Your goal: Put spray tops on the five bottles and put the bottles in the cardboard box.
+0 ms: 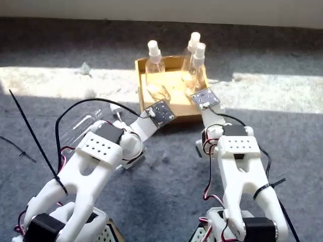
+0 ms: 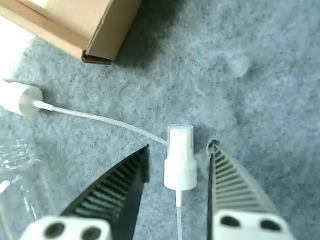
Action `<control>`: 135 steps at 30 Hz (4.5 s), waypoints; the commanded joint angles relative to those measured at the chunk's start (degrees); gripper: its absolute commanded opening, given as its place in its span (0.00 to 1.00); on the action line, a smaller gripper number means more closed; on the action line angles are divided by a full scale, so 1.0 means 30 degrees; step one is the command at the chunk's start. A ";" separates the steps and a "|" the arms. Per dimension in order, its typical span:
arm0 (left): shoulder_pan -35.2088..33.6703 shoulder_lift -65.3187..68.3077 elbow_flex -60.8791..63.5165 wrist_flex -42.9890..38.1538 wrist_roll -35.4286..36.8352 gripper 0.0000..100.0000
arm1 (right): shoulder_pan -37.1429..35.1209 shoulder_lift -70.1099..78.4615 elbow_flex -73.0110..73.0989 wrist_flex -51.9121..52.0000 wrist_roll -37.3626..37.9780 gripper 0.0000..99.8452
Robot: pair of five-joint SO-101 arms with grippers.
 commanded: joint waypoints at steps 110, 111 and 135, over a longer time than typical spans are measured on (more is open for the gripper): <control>0.6168 -0.6256 -0.6374 -0.6828 1.2073 0.00 | -0.6315 -2.0879 1.6161 -2.0498 -0.9114 0.00; 0.6139 -0.6256 -0.6139 -0.6418 1.2015 0.00 | -0.5934 -2.0879 1.6015 -2.0498 -0.9788 0.00; -0.0073 -0.6139 -1.2322 -0.2989 1.0784 0.00 | -0.0747 -2.0733 0.8835 -0.7018 -0.7766 0.01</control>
